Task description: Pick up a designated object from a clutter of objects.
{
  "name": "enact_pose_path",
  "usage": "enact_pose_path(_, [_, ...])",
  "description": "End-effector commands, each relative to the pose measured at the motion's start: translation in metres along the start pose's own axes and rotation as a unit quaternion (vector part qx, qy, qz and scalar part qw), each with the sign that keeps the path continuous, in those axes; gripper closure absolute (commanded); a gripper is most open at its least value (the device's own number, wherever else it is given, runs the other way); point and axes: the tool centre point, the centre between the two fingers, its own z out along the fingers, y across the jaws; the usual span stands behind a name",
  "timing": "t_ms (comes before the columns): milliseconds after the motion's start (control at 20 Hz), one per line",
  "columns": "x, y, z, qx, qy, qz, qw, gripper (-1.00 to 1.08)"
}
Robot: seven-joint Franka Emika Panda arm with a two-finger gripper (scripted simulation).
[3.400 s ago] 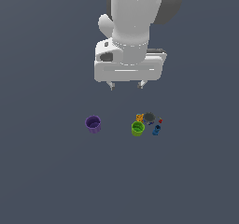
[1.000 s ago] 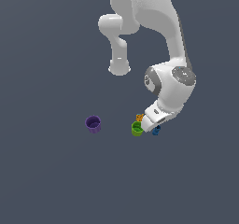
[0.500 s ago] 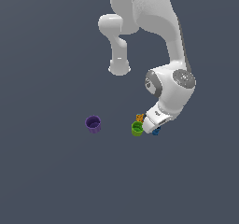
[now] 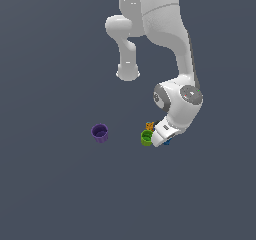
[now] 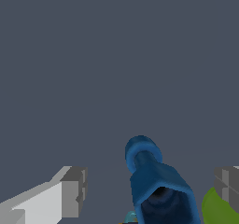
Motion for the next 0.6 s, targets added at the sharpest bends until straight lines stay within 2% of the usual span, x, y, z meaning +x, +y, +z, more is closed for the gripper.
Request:
enact_pose_path(0, [0.0009, 0.0002, 0.0053, 0.0, 0.001, 0.0, 1.0, -0.92])
enact_pose_path(100, [0.0011, 0.0003, 0.0063, 0.0, 0.001, 0.0, 1.0, -0.92])
enact_pose_path(150, [0.0011, 0.0003, 0.0063, 0.0, 0.001, 0.0, 1.0, 1.08])
enact_pose_path(550, [0.0011, 0.0003, 0.0063, 0.0, 0.001, 0.0, 1.0, 1.08])
